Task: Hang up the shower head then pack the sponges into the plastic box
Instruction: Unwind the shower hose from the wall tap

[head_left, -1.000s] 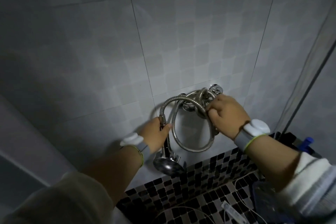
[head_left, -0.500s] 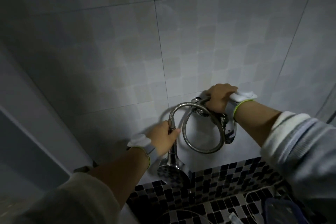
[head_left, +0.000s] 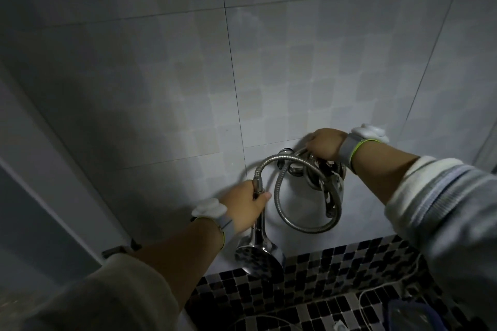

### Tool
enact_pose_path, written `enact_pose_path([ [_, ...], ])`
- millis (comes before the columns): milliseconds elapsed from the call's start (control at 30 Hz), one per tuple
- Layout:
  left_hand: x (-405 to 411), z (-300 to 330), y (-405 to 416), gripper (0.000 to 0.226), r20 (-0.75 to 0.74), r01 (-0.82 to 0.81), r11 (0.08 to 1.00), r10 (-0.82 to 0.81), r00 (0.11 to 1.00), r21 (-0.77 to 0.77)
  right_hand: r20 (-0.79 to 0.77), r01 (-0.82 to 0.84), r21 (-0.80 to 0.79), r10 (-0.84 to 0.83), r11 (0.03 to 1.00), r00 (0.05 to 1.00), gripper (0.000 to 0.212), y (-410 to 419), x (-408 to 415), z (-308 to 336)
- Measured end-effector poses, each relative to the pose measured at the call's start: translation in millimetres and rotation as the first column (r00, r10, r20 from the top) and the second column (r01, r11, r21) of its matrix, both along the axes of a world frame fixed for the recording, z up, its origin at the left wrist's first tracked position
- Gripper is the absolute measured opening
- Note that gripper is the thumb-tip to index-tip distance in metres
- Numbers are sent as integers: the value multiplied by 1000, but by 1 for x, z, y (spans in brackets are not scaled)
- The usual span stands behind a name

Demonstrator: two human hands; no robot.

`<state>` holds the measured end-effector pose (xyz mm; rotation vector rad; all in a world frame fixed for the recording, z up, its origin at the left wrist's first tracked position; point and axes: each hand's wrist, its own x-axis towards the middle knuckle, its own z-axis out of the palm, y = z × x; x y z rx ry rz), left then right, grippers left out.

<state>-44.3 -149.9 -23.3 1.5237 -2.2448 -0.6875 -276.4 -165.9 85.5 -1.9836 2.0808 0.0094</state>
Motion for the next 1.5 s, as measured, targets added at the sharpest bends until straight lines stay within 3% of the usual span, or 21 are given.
enact_pose_path([
  [133, -3, 0, -1, 28, 40, 37, 999, -37, 999, 1, -74, -10, 31, 12, 999, 997, 30, -12, -12, -4],
  [234, -4, 2, 0, 26, 60, 60, 998, -59, 996, -6, -41, 54, 22, -53, 998, 998, 36, -14, -19, -3],
  [400, -1, 2, -4, 30, 56, 72, 997, -72, 996, 1, 223, 210, -33, -198, 977, 955, 25, -8, -29, -11],
  [500, 2, 1, -8, 34, 73, 83, 997, -82, 994, -7, 460, 387, -24, -333, 922, 823, 17, -6, -37, -16],
  [600, 4, -1, -12, 33, 61, 103, 995, -103, 993, 1, 619, 453, -86, -309, 887, 722, 21, 5, -42, -25],
  [701, 5, 1, -13, 31, 33, 146, 989, -146, 989, 3, 502, 325, -305, -139, 895, 854, 17, 21, -41, -34],
  [801, 6, 2, -13, 28, 0, 179, 984, -179, 984, -13, 339, 206, -337, -85, 919, 937, 18, 43, -32, -43],
  [934, 6, 3, -16, 34, 16, 188, 982, -188, 982, -30, 163, 139, -166, -112, 976, 980, 25, 69, -27, -63],
  [1101, 7, -3, -20, 36, 55, 213, 977, -212, 976, -27, -69, -64, 186, 77, 980, 995, 25, 86, -4, -73],
  [1134, 7, -4, -20, 37, 60, 218, 976, -216, 975, -27, -91, -65, 139, 78, 988, 993, 26, 84, -1, -73],
  [1201, 9, -7, -20, 38, 73, 229, 973, -227, 971, -16, -90, -33, -138, 21, 990, 996, 28, 75, 1, -65],
  [1268, 10, -9, -19, 38, 81, 226, 974, -225, 971, -3, -43, -12, -390, -5, 921, 999, 25, 64, 3, -53],
  [1334, 12, -9, -17, 38, 86, 223, 975, -223, 971, 8, -59, -39, -526, 9, 850, 998, 21, 53, 8, -40],
  [1401, 12, -8, -16, 36, 91, 222, 975, -222, 971, 10, -110, -56, -540, -4, 840, 994, 29, 40, 11, -33],
  [1501, 11, -5, -13, 34, 96, 202, 979, -202, 975, 7, -191, -63, -416, -19, 907, 981, 52, 22, 17, -31],
])
